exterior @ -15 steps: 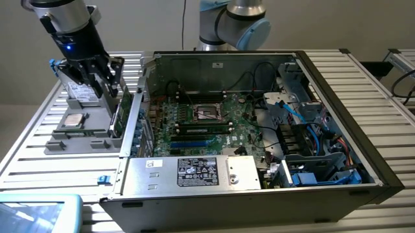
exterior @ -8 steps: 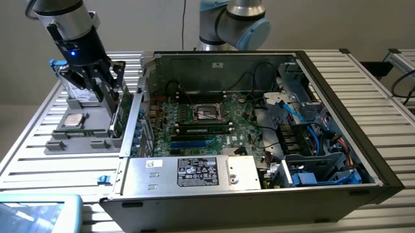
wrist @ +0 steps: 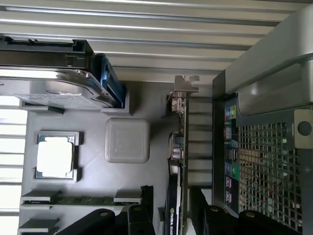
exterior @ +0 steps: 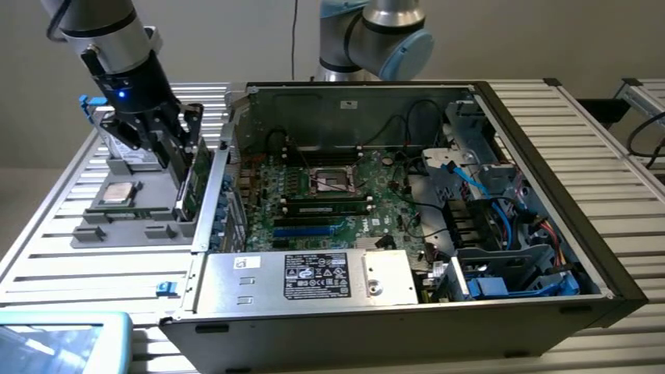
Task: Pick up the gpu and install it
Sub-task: 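Pick up the gpu and move the gpu toward the slot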
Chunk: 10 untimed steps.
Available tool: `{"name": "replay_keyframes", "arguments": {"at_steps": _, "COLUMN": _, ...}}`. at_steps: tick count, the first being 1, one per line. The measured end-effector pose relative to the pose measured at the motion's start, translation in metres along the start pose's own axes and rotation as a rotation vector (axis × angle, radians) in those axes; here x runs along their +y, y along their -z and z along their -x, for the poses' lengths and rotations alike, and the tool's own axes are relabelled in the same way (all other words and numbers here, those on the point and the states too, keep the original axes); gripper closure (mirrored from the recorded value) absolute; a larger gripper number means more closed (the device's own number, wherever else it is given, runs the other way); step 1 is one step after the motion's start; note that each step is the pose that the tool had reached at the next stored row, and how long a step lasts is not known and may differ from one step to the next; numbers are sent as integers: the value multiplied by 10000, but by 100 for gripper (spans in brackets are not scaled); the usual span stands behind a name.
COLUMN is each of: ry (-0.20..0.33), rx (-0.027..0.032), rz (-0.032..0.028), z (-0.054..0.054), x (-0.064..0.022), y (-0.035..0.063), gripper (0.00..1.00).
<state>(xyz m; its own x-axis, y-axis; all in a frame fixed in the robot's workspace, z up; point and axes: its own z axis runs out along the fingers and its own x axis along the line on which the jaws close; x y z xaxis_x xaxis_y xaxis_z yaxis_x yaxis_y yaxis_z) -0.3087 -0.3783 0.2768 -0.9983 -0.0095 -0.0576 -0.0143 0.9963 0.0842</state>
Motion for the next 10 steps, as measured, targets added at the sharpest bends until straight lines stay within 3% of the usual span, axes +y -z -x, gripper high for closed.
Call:
{"name": "replay_keyframes", "arguments": {"at_steps": 5, "ry": -2, "rx": -25, "rz": 67, "z": -6, "x": -42, "y": -81, "gripper": 56}}
{"name": "replay_keyframes", "arguments": {"at_steps": 10, "ry": -11, "rx": -38, "rz": 212, "z": -1, "x": -85, "y": -152, "gripper": 56}}
